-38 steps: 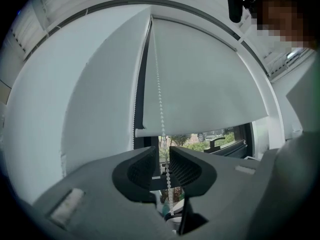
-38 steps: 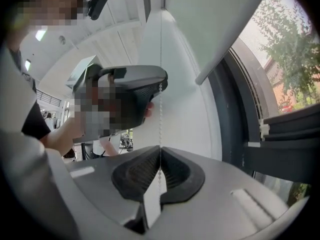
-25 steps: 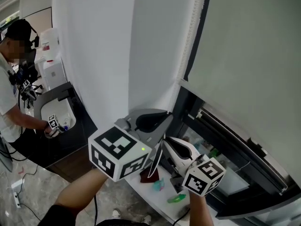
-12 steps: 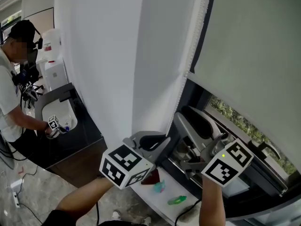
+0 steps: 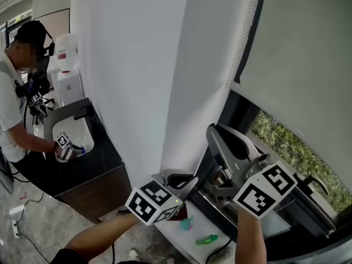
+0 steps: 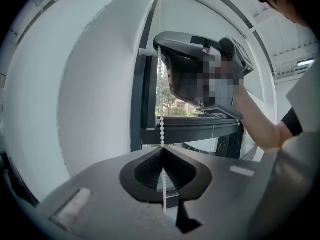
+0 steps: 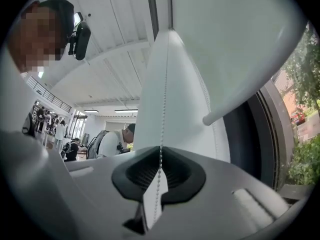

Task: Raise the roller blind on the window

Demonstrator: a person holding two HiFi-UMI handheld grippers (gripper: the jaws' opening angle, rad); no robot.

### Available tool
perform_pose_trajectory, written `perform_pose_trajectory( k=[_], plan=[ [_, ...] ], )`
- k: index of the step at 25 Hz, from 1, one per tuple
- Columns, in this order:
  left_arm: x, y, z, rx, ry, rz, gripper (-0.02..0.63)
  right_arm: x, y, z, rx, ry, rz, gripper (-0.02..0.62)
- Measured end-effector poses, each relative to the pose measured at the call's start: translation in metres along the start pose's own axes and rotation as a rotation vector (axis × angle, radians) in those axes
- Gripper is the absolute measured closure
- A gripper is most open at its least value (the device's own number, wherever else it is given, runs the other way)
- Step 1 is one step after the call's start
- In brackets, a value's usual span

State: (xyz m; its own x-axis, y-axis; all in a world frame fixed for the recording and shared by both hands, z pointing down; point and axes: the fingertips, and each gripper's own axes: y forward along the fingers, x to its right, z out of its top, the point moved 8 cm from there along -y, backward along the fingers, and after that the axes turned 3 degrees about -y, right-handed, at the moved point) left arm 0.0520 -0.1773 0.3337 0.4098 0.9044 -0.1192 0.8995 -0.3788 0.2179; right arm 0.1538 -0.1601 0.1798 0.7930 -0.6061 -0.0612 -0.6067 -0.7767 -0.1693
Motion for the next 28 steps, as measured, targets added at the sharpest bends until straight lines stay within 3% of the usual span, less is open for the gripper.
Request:
perform_pose_trajectory(
  k=[8, 13, 14, 19, 23, 28],
  plan=[
    [0.001, -0.002, -0.003, 0.012, -0.011, -0.004, 0.591, -0.001, 0.001, 0.0, -0.032, -0.03, -0.004, 0.588],
    [0.006, -0.024, 0.015, 0.054, -0.009, 0.014, 0.585, 0.004, -0.012, 0.001, 0.003, -0.048, -0.059, 0.589],
    [0.006, -0.031, 0.023, 0.092, -0.016, 0.013, 0.555, 0.006, -0.013, -0.003, -0.006, -0.048, -0.06, 0.589],
    [0.007, -0.058, 0.085, 0.284, -0.024, 0.024, 0.551, 0.006, -0.02, -0.044, -0.071, -0.009, -0.06, 0.589],
    [0.012, -0.047, 0.114, 0.308, 0.036, 0.038, 0.55, -0.001, -0.028, -0.077, -0.118, 0.026, -0.064, 0.589],
    [0.012, -0.029, 0.12, 0.284, 0.055, 0.043, 0.528, -0.008, -0.035, -0.118, -0.173, 0.077, -0.058, 0.589]
  ],
)
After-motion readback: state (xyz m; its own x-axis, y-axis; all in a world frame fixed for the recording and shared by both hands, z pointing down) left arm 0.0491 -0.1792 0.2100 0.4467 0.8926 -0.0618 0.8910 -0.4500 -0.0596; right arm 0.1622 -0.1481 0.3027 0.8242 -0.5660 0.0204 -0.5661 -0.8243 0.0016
